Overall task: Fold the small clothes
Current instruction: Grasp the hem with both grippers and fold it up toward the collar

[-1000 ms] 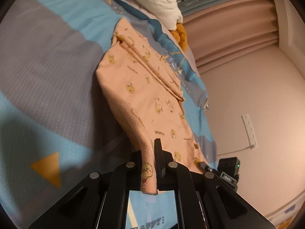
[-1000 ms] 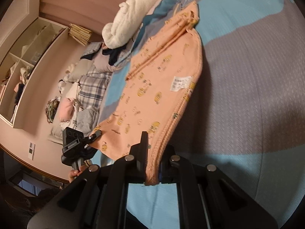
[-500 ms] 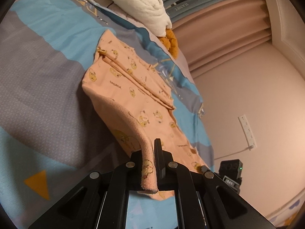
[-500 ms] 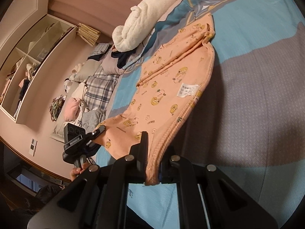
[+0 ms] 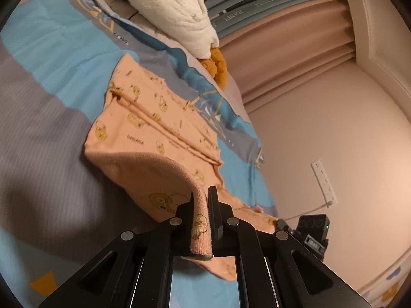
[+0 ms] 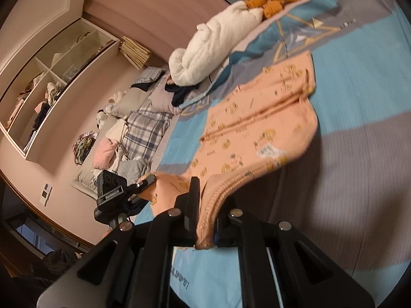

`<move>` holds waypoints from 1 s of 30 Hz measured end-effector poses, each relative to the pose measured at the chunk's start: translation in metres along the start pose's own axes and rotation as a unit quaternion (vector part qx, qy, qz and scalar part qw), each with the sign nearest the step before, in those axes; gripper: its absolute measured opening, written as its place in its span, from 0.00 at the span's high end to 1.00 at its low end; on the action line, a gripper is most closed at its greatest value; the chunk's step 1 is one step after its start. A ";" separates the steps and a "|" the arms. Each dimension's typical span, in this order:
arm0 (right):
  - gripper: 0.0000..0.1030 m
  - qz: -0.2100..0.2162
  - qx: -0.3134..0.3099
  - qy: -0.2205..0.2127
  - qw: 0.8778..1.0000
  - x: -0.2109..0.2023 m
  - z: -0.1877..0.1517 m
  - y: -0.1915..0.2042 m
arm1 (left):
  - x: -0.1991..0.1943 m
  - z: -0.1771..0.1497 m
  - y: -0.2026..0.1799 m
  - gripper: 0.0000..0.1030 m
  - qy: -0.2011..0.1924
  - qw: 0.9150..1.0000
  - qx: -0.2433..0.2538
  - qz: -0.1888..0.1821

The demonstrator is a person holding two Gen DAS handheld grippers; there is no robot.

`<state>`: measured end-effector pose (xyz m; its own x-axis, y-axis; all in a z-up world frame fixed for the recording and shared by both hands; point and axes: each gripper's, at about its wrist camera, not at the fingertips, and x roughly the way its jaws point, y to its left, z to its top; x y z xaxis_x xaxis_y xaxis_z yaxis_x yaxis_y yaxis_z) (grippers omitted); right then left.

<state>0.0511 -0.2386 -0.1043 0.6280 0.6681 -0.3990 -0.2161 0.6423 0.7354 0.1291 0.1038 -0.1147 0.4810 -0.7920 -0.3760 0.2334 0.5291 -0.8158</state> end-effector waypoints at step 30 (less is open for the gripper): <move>0.92 -0.049 0.057 -0.080 0.994 0.087 0.170 -0.064 | 0.086 0.154 0.032 0.96 -0.035 0.999 -0.022 0.006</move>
<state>0.2468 -0.2858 -0.0932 0.7552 0.5302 -0.3854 -0.0682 0.6483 0.7584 0.3081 0.0990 -0.1054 0.5423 -0.7614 -0.3554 0.1910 0.5236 -0.8303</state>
